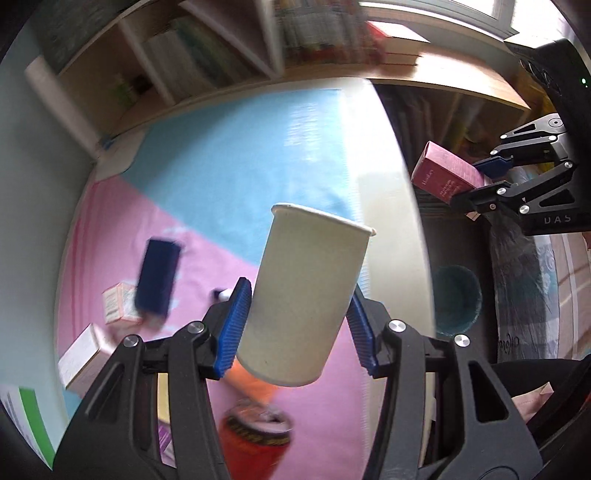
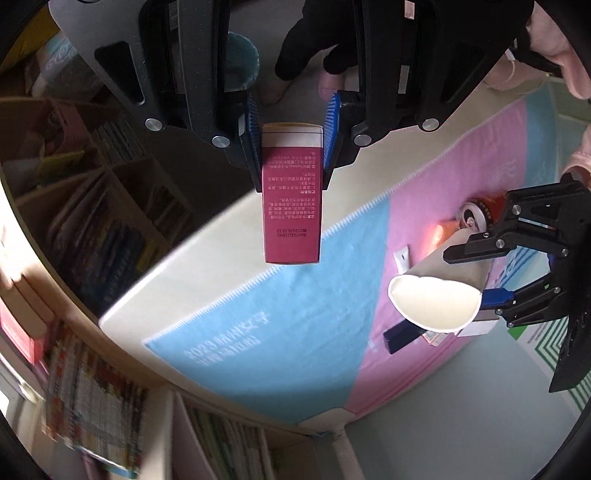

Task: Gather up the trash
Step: 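Carry the cup and red box to the teal bin and release both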

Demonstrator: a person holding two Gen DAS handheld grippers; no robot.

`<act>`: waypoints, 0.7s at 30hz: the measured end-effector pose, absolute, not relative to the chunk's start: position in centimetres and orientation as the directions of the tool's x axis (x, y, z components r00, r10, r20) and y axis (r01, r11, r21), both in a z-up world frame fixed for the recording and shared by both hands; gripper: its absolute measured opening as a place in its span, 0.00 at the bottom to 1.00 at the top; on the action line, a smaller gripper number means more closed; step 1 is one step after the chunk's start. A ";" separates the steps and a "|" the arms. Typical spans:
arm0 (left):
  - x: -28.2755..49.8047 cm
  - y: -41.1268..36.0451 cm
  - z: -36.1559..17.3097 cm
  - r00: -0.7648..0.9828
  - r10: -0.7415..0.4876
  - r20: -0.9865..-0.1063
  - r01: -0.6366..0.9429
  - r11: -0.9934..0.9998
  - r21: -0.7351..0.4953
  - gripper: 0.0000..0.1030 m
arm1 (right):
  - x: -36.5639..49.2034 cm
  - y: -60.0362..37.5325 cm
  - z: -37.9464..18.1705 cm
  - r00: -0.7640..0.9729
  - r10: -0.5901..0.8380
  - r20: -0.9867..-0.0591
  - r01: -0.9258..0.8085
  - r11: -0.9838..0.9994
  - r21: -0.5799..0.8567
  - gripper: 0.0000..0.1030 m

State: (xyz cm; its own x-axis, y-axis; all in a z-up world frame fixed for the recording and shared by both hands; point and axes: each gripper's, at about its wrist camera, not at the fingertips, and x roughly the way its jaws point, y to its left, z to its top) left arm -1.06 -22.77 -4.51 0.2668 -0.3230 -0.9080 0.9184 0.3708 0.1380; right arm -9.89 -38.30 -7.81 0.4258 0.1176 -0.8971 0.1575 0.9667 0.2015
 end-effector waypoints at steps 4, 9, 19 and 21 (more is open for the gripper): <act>-4.9 -26.6 -5.1 0.205 -0.354 -0.912 0.960 0.256 0.116 0.48 | -15.4 -40.9 -8.8 0.416 0.075 -0.906 0.281 0.937 0.207 0.28; -9.8 -30.7 -6.1 0.118 -0.367 -0.923 0.990 0.112 0.082 0.48 | -21.9 -43.4 -10.4 0.391 0.035 -0.920 0.422 0.881 0.213 0.28; -18.7 -36.1 -9.1 -0.027 -0.315 -0.949 0.990 -0.138 0.018 0.48 | -31.9 -45.4 -14.1 0.355 0.020 -0.935 0.641 0.723 0.258 0.28; -20.3 -37.0 -9.7 -0.049 -0.298 -0.953 0.983 -0.182 0.006 0.48 | -33.4 -45.5 -14.8 0.350 0.020 -0.936 0.669 0.694 0.265 0.28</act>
State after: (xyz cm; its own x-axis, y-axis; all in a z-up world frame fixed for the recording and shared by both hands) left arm -20.30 -37.01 -9.73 -0.0489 -0.2983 -0.9532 0.9833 -0.1821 0.0065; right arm -33.43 -45.52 -14.78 0.3505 0.0201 -0.9364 0.6691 0.6942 0.2653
